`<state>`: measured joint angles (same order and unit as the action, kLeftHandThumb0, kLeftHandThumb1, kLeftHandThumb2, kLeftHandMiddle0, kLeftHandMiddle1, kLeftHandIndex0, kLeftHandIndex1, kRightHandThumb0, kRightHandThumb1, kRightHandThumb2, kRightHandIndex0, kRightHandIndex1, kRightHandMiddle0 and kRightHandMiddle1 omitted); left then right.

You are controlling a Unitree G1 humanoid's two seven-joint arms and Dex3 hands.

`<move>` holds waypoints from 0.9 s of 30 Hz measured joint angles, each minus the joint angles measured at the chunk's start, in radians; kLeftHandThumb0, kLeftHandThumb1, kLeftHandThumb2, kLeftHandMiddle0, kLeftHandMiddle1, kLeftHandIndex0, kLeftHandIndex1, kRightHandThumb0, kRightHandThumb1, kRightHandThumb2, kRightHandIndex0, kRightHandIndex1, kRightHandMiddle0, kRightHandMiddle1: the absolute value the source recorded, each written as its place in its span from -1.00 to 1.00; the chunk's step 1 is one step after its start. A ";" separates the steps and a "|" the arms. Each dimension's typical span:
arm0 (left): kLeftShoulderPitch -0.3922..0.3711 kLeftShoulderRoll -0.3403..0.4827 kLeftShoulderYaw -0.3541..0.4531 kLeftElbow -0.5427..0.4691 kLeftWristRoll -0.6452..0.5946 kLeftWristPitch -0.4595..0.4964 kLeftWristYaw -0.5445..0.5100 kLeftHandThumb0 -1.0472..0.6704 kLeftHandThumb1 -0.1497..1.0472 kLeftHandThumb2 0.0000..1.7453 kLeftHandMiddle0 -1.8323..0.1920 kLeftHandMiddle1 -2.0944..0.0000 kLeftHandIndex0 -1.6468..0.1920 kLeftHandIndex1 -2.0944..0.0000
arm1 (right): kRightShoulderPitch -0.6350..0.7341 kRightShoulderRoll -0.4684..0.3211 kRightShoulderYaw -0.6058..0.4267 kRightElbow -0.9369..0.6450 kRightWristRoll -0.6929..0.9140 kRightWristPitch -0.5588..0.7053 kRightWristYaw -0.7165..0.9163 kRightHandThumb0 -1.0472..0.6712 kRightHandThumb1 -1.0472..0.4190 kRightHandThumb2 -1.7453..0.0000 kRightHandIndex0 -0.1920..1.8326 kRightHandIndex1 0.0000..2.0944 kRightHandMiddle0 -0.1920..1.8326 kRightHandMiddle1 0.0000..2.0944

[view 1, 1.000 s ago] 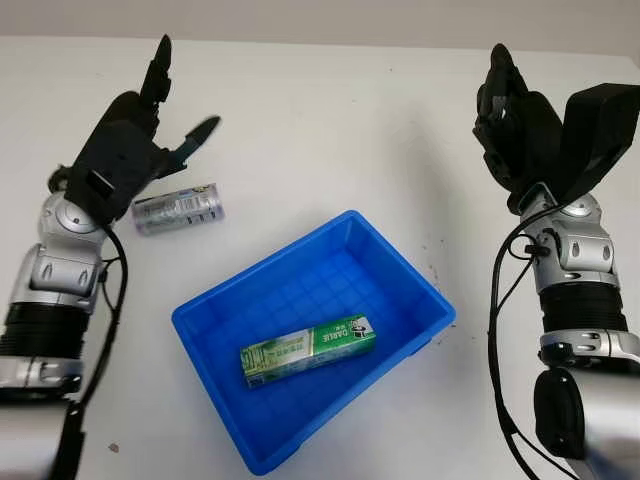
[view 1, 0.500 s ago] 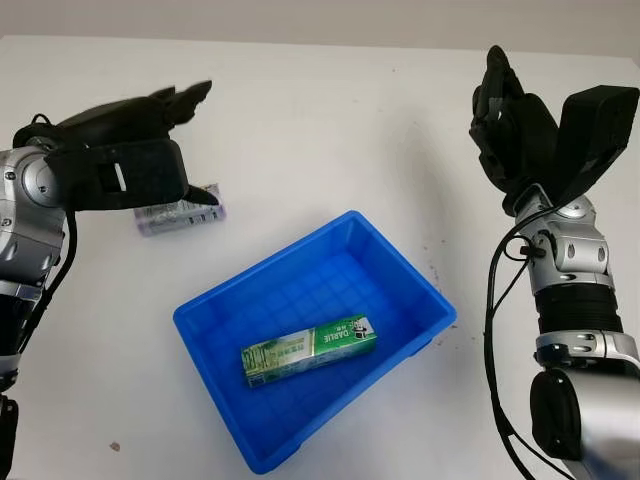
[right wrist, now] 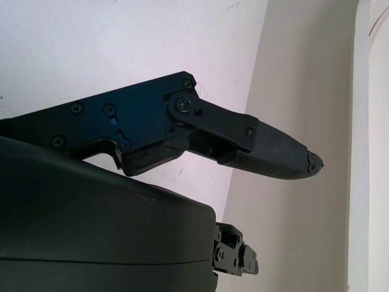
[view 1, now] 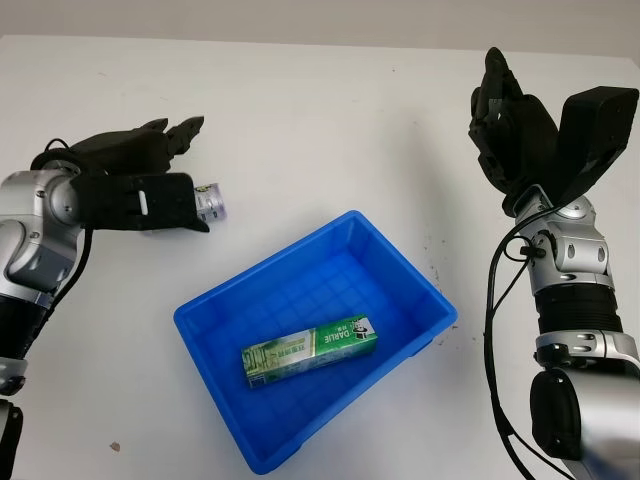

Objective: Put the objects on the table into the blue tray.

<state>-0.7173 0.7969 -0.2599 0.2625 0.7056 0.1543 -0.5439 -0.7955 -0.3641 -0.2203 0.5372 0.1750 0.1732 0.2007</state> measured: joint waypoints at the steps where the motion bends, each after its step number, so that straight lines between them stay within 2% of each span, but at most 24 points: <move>1: 0.004 -0.005 -0.003 0.000 0.009 0.001 0.012 -0.61 0.71 -0.93 0.91 -0.45 0.72 0.87 | 0.000 0.000 0.000 0.000 0.001 0.000 0.001 -0.68 -1.00 0.08 -1.00 -1.00 -1.00 -1.00; 2: 0.009 -0.008 -0.005 0.000 0.017 0.000 0.025 -0.60 0.71 -0.93 0.74 -0.72 0.64 0.83 | 0.000 0.000 0.000 0.000 0.002 0.000 0.001 -0.68 -1.00 0.08 -1.00 -1.00 -1.00 -1.00; 3: 0.018 -0.009 -0.006 -0.002 0.025 -0.005 0.043 -0.57 0.72 -0.94 0.64 -0.89 0.54 0.57 | 0.000 0.000 0.000 0.000 0.003 0.000 0.001 -0.67 -1.00 0.08 -1.00 -1.00 -1.00 -1.00; 4: 0.030 -0.009 -0.007 -0.004 0.032 -0.011 0.057 -0.57 0.72 -0.94 0.61 -0.94 0.64 0.27 | -0.001 0.000 -0.001 0.000 0.004 0.000 0.001 -0.67 -1.00 0.08 -1.00 -1.00 -1.00 -1.00; 5: 0.040 -0.009 -0.008 -0.009 0.046 -0.019 0.075 -0.56 0.72 -0.94 0.57 -0.97 0.74 -0.31 | -0.001 0.000 -0.001 0.000 0.005 0.000 0.002 -0.66 -1.00 0.08 -1.00 -1.00 -1.00 -1.00; 6: 0.046 -0.009 -0.012 -0.012 0.059 -0.026 0.088 -0.56 0.74 -0.94 0.68 -0.99 0.75 -0.57 | -0.002 0.000 -0.001 0.000 0.006 0.001 0.002 -0.66 -1.00 0.08 -1.00 -1.00 -1.00 -1.00; 8: 0.054 -0.009 -0.025 -0.019 0.093 -0.031 0.105 -0.55 0.75 -0.94 0.75 -1.00 0.70 -0.60 | -0.004 0.000 -0.001 0.000 0.006 0.004 0.003 -0.66 -1.00 0.08 -1.00 -1.00 -1.00 -1.00; 9: 0.054 -0.009 -0.031 -0.022 0.110 -0.032 0.113 -0.51 0.79 -0.93 0.64 -1.00 0.61 -0.45 | -0.005 0.000 -0.001 0.000 0.006 0.005 0.003 -0.66 -1.00 0.08 -1.00 -1.00 -1.00 -1.00; 10: 0.054 -0.009 -0.042 -0.024 0.136 -0.034 0.125 -0.50 0.84 -0.93 0.59 -1.00 0.59 -0.41 | -0.005 0.000 0.000 0.000 0.006 0.005 0.005 -0.67 -1.00 0.09 -1.00 -1.00 -1.00 -1.00; 12: 0.056 -0.007 -0.067 -0.019 0.187 -0.059 0.171 -0.44 0.95 -0.89 0.43 -1.00 0.61 -0.41 | -0.007 0.000 0.001 0.000 0.006 0.005 0.005 -0.67 -1.00 0.09 -1.00 -1.00 -1.00 -1.00; 14: 0.063 0.001 -0.077 0.001 0.214 -0.097 0.226 -0.40 0.99 -0.83 0.35 -1.00 0.66 -0.42 | -0.009 0.000 0.001 0.003 0.005 0.005 0.005 -0.67 -1.00 0.10 -1.00 -1.00 -1.00 -1.00; 15: 0.068 0.003 -0.079 0.013 0.219 -0.116 0.251 -0.40 0.99 -0.70 0.36 -1.00 0.76 -0.54 | -0.010 0.000 0.002 0.004 0.004 0.005 0.006 -0.66 -1.00 0.09 -1.00 -1.00 -1.00 -1.00; 16: 0.075 0.003 -0.079 0.022 0.222 -0.132 0.273 -0.39 1.00 -0.59 0.38 -1.00 0.84 -0.75 | -0.010 0.000 0.004 0.004 0.003 0.005 0.008 -0.66 -1.00 0.09 -1.00 -1.00 -1.00 -1.00; 18: 0.091 0.003 -0.079 0.038 0.221 -0.158 0.314 -0.38 1.00 -0.48 0.38 -1.00 0.80 -0.93 | -0.010 0.000 0.005 0.004 0.002 0.004 0.012 -0.66 -1.00 0.08 -1.00 -1.00 -1.00 -1.00; 19: 0.097 0.002 -0.079 0.044 0.221 -0.166 0.333 -0.37 1.00 -0.45 0.35 -1.00 0.74 -0.97 | -0.010 0.000 0.005 0.004 0.002 0.004 0.014 -0.66 -1.00 0.08 -1.00 -1.00 -1.00 -1.00; 21: 0.108 -0.006 -0.071 0.056 0.210 -0.181 0.392 -0.33 1.00 -0.41 0.17 -1.00 0.62 -0.99 | -0.011 0.000 0.006 0.005 0.000 0.004 0.015 -0.66 -1.00 0.08 -1.00 -1.00 -1.00 -1.00; 23: 0.121 -0.016 -0.057 0.062 0.195 -0.196 0.446 -0.30 1.00 -0.37 0.05 -1.00 0.65 -1.00 | -0.012 0.000 0.007 0.005 -0.001 0.005 0.016 -0.65 -1.00 0.09 -1.00 -1.00 -1.00 -1.00; 27: 0.126 -0.024 -0.036 0.062 0.166 -0.231 0.527 -0.30 1.00 -0.38 -0.06 -1.00 0.63 -1.00 | -0.012 0.000 0.007 0.005 -0.002 0.007 0.015 -0.65 -1.00 0.10 -1.00 -1.00 -1.00 -1.00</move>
<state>-0.5911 0.7730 -0.2963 0.3246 0.8719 -0.0764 -0.0165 -0.8071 -0.3642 -0.2134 0.5421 0.1730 0.1803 0.2158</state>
